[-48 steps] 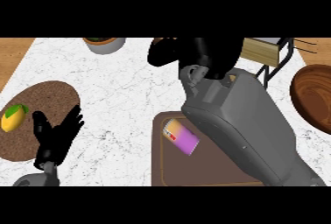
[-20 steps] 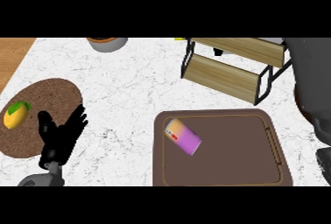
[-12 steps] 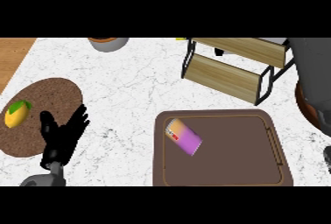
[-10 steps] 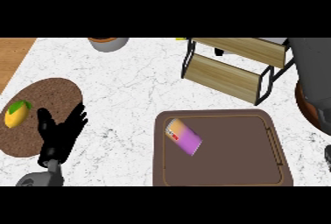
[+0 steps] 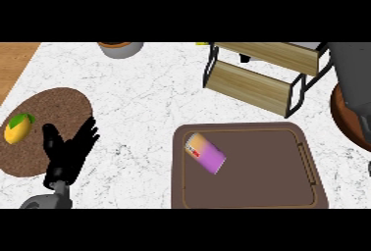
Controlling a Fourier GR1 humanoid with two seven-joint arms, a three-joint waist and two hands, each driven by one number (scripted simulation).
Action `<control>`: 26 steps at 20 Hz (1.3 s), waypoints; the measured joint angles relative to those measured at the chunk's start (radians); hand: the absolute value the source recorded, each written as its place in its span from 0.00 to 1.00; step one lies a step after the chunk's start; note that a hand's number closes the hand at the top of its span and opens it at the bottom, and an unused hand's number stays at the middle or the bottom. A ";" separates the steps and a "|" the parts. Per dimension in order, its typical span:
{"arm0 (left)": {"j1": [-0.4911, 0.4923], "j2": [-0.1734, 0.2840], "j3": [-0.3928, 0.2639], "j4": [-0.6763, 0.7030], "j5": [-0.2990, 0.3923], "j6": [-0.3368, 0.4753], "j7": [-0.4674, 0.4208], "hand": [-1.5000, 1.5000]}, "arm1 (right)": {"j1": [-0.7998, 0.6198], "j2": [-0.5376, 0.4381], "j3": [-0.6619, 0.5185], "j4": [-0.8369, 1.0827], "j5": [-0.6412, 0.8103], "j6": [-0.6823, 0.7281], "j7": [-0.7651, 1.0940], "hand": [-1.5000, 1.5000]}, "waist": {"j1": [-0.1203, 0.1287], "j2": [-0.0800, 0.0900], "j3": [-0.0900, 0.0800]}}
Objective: Pick the croissant from the tray and place it in the tiered shelf
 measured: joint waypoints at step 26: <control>0.003 -0.013 0.016 0.022 -0.007 -0.003 -0.014 0.50 | 0.026 -0.041 -0.261 -0.160 -0.195 -0.420 0.018 0.00 | -0.013 -0.004 0.000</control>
